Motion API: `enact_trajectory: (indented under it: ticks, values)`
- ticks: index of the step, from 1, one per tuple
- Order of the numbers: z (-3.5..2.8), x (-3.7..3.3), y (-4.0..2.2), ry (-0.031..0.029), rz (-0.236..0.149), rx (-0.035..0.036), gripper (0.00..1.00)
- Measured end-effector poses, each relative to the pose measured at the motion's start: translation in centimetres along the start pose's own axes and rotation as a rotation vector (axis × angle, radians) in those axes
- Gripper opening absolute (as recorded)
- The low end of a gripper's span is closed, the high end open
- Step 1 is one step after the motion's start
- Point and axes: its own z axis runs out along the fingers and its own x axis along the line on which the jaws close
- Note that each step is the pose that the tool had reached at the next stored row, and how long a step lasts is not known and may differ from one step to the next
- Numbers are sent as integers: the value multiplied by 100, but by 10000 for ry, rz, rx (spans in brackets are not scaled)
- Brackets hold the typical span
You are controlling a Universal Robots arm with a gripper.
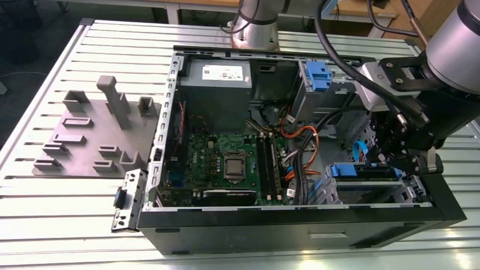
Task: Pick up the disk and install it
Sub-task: 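Insert the second disk wire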
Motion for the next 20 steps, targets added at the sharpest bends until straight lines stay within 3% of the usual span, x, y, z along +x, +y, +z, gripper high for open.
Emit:
enact_trajectory:
  ticks: [5,7,18,20]
  values:
    - [-1,0,0,0,0,0,11]
    - [-145,-8,-11,0,0,1,11]
    - [-148,-8,-11,-1,1,1,11]
    - [-191,-11,-15,7,0,0,11]
